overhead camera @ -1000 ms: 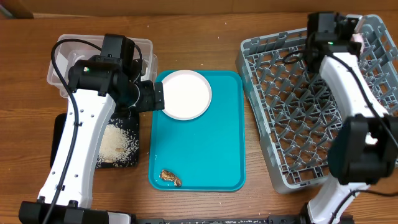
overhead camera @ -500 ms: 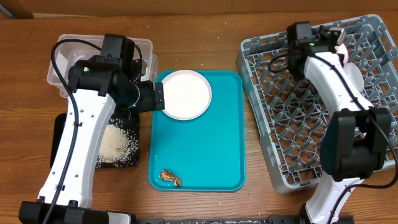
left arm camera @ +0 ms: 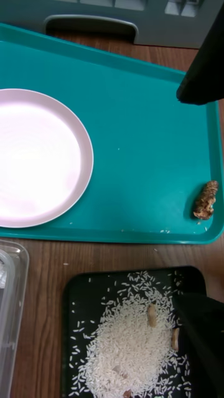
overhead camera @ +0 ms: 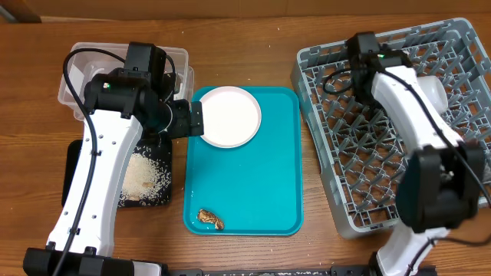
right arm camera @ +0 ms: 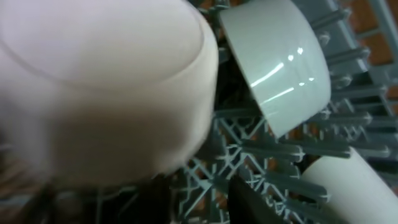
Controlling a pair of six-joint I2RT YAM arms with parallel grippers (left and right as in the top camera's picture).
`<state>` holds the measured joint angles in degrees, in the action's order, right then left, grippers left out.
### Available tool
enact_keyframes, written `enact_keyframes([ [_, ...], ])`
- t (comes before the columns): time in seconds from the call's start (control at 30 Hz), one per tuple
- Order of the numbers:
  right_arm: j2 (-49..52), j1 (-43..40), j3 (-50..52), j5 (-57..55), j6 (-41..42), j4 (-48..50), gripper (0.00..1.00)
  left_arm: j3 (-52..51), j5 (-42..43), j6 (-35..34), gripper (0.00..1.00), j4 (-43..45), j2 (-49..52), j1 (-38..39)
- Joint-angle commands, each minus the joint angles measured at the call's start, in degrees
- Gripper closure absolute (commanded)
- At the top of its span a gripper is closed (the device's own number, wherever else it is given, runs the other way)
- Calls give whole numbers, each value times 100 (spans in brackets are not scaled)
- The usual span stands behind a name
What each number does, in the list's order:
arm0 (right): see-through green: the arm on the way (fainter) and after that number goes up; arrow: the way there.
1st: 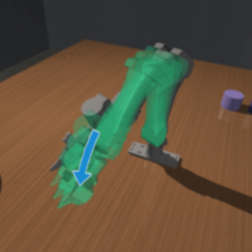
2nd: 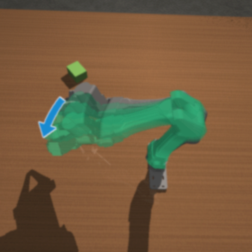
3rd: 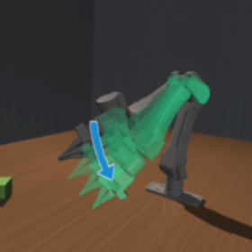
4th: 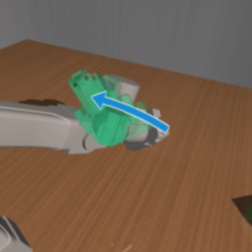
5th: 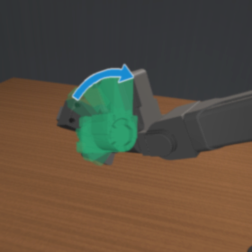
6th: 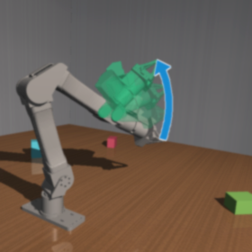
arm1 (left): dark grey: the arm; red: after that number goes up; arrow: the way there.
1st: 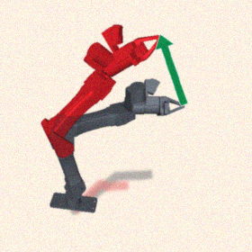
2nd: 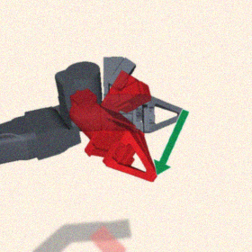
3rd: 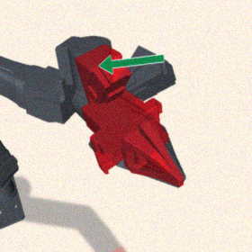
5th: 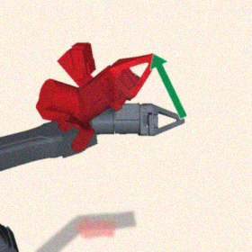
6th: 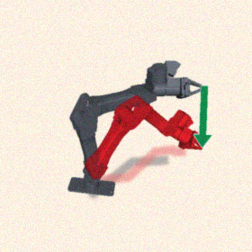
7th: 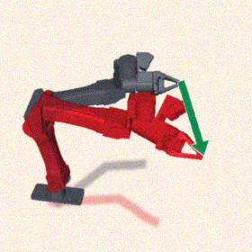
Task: Sort waste into correct bins and load items into the dishwasher
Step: 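Carry the bowl right and set it in the dish rack, then grasp the brown food scrap on the teal tray with the left gripper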
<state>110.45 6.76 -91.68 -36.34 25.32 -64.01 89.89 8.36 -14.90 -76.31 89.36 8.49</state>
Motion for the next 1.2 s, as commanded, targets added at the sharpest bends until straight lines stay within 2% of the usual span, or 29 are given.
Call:
enact_keyframes([
  [0.0, -1029, -44, -22, 1049, -24, -92, 54, 59, 66, -55, 1, -13, -11, -22],
  [0.1, -1504, -149, -22, 1480, -26, -293, 46, 57, 66, -33, 2, -76, -11, -20],
  [0.2, -1878, -339, -22, 1950, -26, -511, 19, -9, 72, -50, 2, -199, -11, -13],
  [0.23, -1941, -402, -22, 2057, -50, -581, 15, -55, 70, -74, 2, -247, -11, 2],
  [0.37, -2000, -671, -20, 2457, -459, -935, 13, -413, 90, -221, 2, -411, -11, 168],
  [0.5, -1991, -780, -20, 2750, -457, -1034, 11, -1152, 492, -284, 2, -365, -11, 551],
  [0.87, -1991, -780, -17, 2747, -457, -1032, 11, -2929, 949, -723, 1, 210, 26, 1679],
  [1.17, -1991, -780, -17, 2745, -457, -1071, 10, -3897, 905, -1908, 2, 1008, 26, 1897],
])
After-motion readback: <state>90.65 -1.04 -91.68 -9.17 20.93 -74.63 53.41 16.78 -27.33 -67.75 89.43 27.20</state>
